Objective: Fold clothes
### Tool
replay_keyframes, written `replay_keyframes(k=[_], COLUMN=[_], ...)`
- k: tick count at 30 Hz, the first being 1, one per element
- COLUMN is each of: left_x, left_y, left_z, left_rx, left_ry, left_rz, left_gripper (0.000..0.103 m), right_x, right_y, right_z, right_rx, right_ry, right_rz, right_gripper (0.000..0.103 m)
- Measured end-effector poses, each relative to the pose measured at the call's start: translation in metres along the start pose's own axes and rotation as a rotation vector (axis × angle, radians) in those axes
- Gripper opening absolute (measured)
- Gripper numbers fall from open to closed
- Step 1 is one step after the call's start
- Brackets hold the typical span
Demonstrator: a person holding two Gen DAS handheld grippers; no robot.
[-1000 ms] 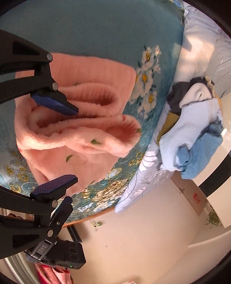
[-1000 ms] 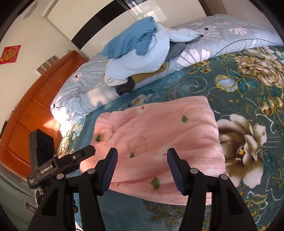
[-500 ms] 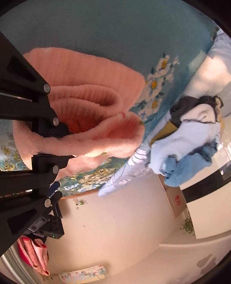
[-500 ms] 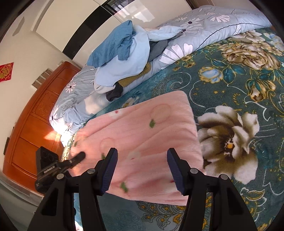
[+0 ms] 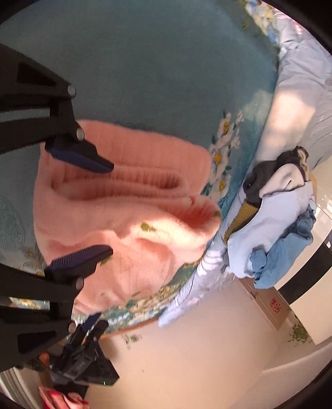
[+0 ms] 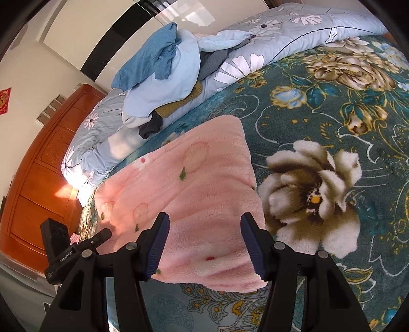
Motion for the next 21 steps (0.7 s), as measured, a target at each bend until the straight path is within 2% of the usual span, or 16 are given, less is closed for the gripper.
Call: replay_keyframes(k=[1,2,5,12,15,19,21], left_x=[0.000,0.004,0.017,0.028,0.019,0.005,-0.003], left_y=[0.000,-0.001,-0.008,-0.005,-0.002,0.005,0.016], left_z=[0.000,0.002,0.014,0.011,0.014,0.011,-0.002], left_rx=[-0.004,0.010,0.060,-0.024,-0.033,-0.044,-0.075], left_ry=[0.024,0.014,-0.117,-0.309,-0.262,-0.241,-0.276], left_rz=[0.015,0.003,-0.112,-0.251,-0.206,-0.156,-0.132], left_gripper=[0.072,0.072,0.072,0.068,0.036,0.028,0.027], right_x=[0.000,0.000,-0.003,-0.009,-0.010,-0.009,-0.009], right_y=[0.000,0.000,-0.003,-0.008,-0.006,-0.003,-0.002], right_z=[0.000,-0.001,0.001,-0.001,-0.003,-0.006,-0.007], right_rx=[-0.001,-0.001,0.010,0.022,0.020,0.016,0.013], right_ry=[0.002,0.004,0.005,0.004,0.014,0.011,0.016], right_rz=[0.002,0.005,0.013,0.025,0.043,0.044,0.045], right_gripper=[0.059,0.059,0.059,0.059,0.059,0.059,0.059])
Point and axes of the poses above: each gripper's, at about its wrist camera, not at the fingertips, and z roughly the way its jaws point, x to its left, y to its top, the point moved 3 cm from there along z, roughly the way its jaws point, and after that the axes turned 13 degrees about -y, right-handed, at the moved point
